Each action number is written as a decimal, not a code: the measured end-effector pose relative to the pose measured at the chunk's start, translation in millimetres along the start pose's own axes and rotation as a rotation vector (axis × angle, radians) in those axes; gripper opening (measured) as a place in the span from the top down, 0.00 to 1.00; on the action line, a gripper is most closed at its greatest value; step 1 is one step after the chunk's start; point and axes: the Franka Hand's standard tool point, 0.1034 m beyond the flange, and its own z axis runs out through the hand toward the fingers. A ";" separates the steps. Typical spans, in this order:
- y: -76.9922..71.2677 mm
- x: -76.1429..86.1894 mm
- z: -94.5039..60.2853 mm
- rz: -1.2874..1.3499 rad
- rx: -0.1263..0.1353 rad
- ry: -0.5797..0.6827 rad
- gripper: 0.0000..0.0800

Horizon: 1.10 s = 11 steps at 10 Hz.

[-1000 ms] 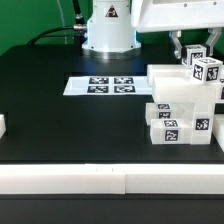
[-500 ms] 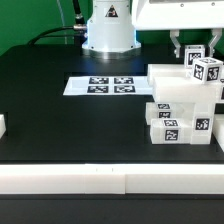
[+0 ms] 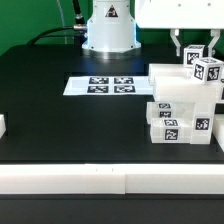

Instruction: Assemble chair

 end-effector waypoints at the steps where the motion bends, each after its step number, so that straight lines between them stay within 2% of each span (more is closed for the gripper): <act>1: -0.1 -0.1 0.0 0.051 0.001 -0.001 0.64; 11: -5.1 -4.3 -0.1 0.571 0.019 -0.020 0.64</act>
Offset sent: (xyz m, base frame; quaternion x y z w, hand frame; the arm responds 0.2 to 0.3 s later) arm 0.0000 0.0000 0.0000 0.0000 0.0000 0.1296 0.9916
